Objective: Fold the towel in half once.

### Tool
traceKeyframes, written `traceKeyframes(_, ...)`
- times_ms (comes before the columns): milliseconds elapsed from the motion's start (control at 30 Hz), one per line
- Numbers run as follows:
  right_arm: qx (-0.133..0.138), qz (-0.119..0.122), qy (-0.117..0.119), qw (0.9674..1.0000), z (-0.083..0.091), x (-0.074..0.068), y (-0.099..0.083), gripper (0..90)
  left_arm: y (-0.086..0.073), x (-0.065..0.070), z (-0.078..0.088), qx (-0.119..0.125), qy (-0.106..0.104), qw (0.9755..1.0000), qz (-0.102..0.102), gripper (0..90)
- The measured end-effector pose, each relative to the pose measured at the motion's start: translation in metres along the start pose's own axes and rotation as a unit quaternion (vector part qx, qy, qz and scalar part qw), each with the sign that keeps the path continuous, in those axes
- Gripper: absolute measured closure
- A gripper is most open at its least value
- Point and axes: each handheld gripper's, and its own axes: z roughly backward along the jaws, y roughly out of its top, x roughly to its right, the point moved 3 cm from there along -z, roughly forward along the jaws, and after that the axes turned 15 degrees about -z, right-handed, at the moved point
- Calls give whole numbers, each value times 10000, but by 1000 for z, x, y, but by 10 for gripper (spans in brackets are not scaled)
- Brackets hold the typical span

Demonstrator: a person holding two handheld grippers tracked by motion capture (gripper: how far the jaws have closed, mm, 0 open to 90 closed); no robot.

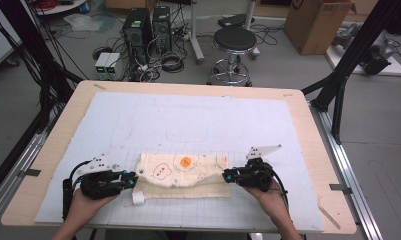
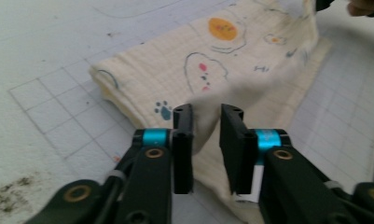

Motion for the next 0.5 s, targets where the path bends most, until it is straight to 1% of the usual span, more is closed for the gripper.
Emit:
traceKeyframes(33, 18, 4, 78, 10000, 2, -2, 0, 716, 1, 1, 2, 64, -20, 10000, 15, 671)
traceKeyframes(100, 83, 36, 151, 9998, 7, -7, -1, 692, 3, 1, 3, 164, -44, 9998, 43, 656)
traceKeyframes(133, 118, 71, 141, 9998, 8, -8, -1, 679, 4, 0, 3, 233, -37, 9997, 85, 640)
traceKeyframes(200, 82, 68, 149, 9998, 8, -9, -2, 675, 4, -1, 1, 250, -68, 9996, 143, 635)
traceKeyframes(233, 1, 72, 126, 9999, 6, -9, -3, 668, 4, 0, -1, 220, -83, 9996, 168, 636)
traceKeyframes(267, -94, 109, 71, 9999, 4, -10, -5, 665, 3, 1, -3, 158, -100, 9997, 138, 637)
traceKeyframes(300, -188, 173, 40, 9997, 1, -10, -7, 662, 3, 2, -4, 76, -149, 9998, 92, 642)
traceKeyframes(333, -261, 206, -10, 9994, -2, -10, -9, 659, 2, 4, -6, -8, -154, 9999, 11, 651)
traceKeyframes(400, -339, 236, -12, 9991, -7, -10, -13, 656, 0, 7, -9, -167, -224, 9996, -43, 693)
traceKeyframes(467, -448, 290, 1, 9986, -11, -11, -18, 650, -3, 9, -11, -344, -294, 9989, -85, 706)
traceKeyframes(500, -499, 328, -28, 9982, -12, -12, -20, 649, -5, 10, -13, -424, -326, 9985, -95, 709)
